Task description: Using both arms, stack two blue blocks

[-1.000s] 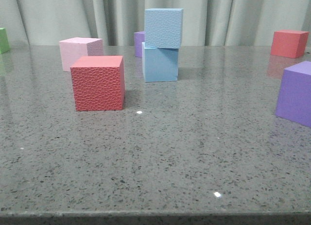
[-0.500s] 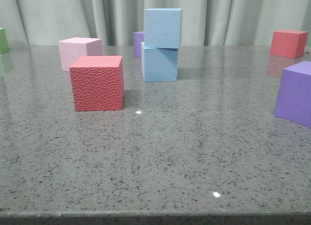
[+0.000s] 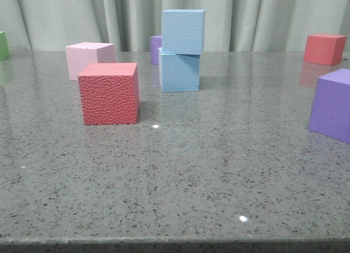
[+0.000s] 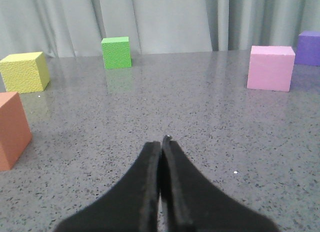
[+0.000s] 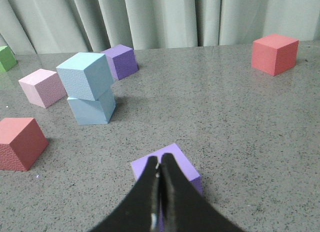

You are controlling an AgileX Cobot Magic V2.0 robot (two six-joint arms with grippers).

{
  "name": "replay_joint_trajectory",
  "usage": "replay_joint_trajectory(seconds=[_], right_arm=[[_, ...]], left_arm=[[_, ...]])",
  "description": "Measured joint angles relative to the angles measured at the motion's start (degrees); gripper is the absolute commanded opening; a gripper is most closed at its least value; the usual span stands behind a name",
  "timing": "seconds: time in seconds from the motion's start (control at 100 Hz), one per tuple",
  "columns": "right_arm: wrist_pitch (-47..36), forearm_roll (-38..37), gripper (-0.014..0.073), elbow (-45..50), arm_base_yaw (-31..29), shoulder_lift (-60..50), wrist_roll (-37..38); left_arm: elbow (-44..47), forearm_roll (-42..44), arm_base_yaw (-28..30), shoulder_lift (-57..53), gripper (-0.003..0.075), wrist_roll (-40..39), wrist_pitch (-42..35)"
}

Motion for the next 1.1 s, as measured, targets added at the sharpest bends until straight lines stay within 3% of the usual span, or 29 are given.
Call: replay_joint_trajectory(seconds=[1.0, 1.1], right_arm=[[0.0, 0.0, -0.0113, 0.0, 0.0, 0.0, 0.0], [0.0, -2.6, -0.0113, 0.0, 0.0, 0.0, 0.0]], left_arm=[[0.0, 0.0, 0.0, 0.0, -0.0019, 0.0, 0.6], [0.0, 0.0, 0.0, 0.0, -0.0019, 0.0, 0.6]])
